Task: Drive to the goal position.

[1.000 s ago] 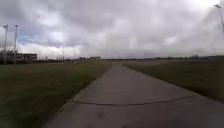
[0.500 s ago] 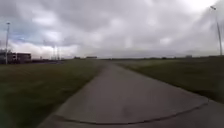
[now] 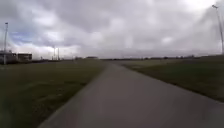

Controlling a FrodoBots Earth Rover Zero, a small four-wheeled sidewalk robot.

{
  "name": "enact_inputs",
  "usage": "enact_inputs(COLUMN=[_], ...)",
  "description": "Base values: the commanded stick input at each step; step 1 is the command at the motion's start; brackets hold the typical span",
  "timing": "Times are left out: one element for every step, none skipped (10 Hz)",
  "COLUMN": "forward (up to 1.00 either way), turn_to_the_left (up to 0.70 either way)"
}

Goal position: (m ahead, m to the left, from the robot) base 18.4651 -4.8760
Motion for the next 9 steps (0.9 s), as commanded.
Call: enact_inputs(forward=[1.00, 1.00, 1.00, 1.00, 1.00, 1.00, 1.00, 1.00, 1.00], turn_to_the_left=[0.00, 0.00, 0.00, 0.00, 0.00, 0.00, 0.00, 0.00, 0.00])
